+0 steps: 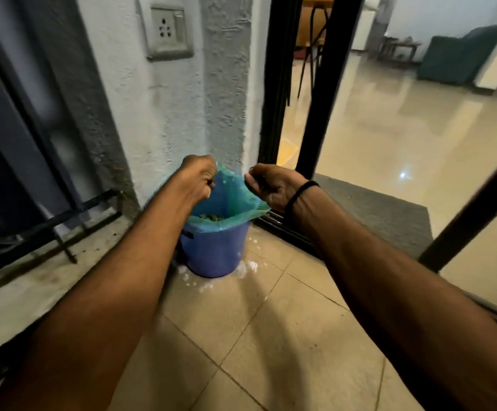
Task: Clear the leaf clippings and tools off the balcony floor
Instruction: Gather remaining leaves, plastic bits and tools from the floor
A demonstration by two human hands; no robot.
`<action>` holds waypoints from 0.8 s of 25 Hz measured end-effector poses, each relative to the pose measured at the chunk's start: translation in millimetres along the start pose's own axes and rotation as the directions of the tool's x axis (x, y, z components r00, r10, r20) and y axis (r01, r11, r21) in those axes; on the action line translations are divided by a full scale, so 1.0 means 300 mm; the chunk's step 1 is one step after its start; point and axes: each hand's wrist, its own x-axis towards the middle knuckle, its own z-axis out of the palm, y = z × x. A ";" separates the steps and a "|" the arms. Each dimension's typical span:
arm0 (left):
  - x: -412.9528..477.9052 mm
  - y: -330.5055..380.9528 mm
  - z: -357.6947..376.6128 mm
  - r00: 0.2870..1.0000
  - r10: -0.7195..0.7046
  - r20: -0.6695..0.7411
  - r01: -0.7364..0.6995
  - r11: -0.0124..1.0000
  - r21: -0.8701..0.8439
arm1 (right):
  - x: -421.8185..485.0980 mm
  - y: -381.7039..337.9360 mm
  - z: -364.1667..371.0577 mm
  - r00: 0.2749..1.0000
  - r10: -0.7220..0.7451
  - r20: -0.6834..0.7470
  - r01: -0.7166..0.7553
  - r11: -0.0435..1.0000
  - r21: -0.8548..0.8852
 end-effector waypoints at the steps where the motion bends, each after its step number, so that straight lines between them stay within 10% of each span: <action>1: 0.021 -0.020 -0.018 0.998 -0.053 -0.013 0.053 0.998 -0.018 | 0.033 0.016 0.051 1.000 0.006 -0.001 -0.006 0.998 -0.061; 10: 0.001 0.012 -0.038 0.956 -0.291 0.037 0.293 0.945 -0.142 | 0.105 0.094 0.111 0.987 0.119 0.106 -0.088 0.962 -0.259; 20: 0.163 -0.149 0.155 0.970 -0.035 -0.240 -0.004 0.987 -0.159 | 0.042 0.017 -0.087 0.997 -0.073 0.017 0.074 0.995 -0.073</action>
